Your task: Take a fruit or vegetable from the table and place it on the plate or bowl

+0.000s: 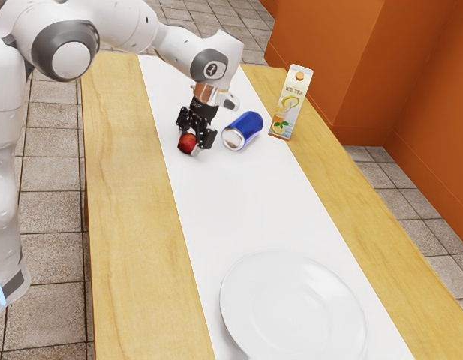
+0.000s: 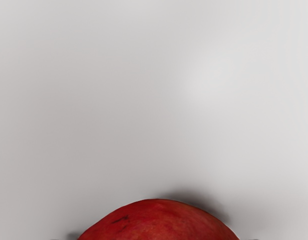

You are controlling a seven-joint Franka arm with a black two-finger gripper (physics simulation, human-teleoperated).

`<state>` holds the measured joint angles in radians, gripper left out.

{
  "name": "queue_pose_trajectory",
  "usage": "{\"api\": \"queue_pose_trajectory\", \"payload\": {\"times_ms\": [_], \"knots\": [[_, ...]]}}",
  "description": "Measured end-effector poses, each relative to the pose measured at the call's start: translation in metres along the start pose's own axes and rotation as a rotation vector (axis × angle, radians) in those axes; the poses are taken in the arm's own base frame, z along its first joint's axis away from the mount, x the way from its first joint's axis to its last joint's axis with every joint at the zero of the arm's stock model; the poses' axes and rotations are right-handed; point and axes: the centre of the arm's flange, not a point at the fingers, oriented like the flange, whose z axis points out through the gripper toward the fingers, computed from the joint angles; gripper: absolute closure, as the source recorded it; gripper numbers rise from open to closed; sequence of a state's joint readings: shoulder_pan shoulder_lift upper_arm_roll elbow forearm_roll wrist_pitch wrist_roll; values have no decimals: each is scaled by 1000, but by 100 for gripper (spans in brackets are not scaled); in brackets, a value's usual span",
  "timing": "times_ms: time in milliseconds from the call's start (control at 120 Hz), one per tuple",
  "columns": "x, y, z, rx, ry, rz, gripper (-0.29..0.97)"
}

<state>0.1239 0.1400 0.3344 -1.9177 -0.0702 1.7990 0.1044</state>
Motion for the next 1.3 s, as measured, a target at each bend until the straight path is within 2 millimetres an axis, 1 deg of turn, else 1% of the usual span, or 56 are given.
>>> {"api": "queue_pose_trajectory", "payload": {"times_ms": [267, 450, 542, 642, 708, 783, 842, 908, 983, 1067, 1183, 1300], "knots": [[-1, 0, -3, 4, 5, 1, 27], [-4, 0, -21, 6, 26, 6, 28], [-7, 1, -46, 5, 58, 11, 28], [-16, 5, -77, 12, 100, 26, 28], [-20, 11, -99, 23, 127, 42, 28], [-24, 24, -115, 32, 142, 66, 28], [-26, 41, -120, 37, 144, 97, 28], [-31, 68, -124, 44, 146, 146, 28], [-36, 105, -124, 54, 142, 213, 28], [-46, 154, -125, 66, 139, 302, 28], [-73, 229, -128, 81, 142, 442, 28], [-116, 301, -127, 104, 121, 576, 28]]}}
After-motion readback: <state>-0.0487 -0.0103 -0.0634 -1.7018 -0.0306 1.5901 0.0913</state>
